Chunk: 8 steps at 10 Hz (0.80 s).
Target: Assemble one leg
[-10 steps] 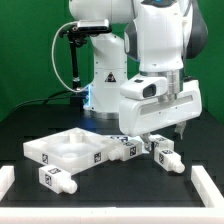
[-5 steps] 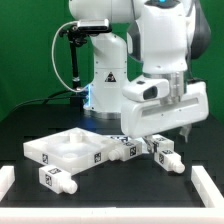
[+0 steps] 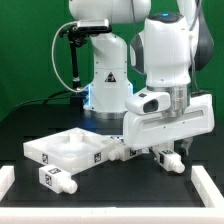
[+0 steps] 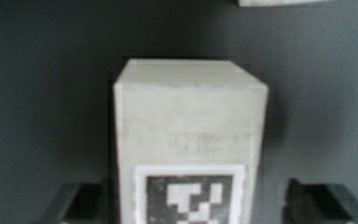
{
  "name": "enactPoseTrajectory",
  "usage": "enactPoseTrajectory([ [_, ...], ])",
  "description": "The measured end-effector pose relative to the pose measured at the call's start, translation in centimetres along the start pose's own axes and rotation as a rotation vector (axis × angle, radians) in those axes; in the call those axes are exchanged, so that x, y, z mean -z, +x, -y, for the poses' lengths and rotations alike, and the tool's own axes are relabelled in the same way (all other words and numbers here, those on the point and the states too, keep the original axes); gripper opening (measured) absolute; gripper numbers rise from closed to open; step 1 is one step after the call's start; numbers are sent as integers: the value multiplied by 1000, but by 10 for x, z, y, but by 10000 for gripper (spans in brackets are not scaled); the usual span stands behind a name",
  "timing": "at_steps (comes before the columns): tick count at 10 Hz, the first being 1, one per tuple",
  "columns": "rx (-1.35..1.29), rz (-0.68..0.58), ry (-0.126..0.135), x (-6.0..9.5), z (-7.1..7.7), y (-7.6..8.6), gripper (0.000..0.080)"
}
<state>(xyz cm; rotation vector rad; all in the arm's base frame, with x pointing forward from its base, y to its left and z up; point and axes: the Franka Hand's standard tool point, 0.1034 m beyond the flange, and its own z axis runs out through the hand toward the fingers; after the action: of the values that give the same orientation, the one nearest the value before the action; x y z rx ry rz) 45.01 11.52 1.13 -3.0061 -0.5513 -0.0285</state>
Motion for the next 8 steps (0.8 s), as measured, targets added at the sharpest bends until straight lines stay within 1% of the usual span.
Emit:
enactPoseTrajectory([
  [1, 0, -1, 0, 0, 0, 0, 316],
  [2, -5, 0, 1, 1, 2, 1, 284],
  [3, -31, 3, 6, 5, 14, 4, 284],
  [4, -52, -5, 11, 9, 31, 9, 284],
  [5, -47, -5, 18, 10, 45, 8, 284],
  [6, -46, -8, 23, 9, 56, 3, 284],
  [7, -37, -15, 26, 5, 67, -6, 284],
  [8, -31, -9, 27, 0, 69, -14, 284],
])
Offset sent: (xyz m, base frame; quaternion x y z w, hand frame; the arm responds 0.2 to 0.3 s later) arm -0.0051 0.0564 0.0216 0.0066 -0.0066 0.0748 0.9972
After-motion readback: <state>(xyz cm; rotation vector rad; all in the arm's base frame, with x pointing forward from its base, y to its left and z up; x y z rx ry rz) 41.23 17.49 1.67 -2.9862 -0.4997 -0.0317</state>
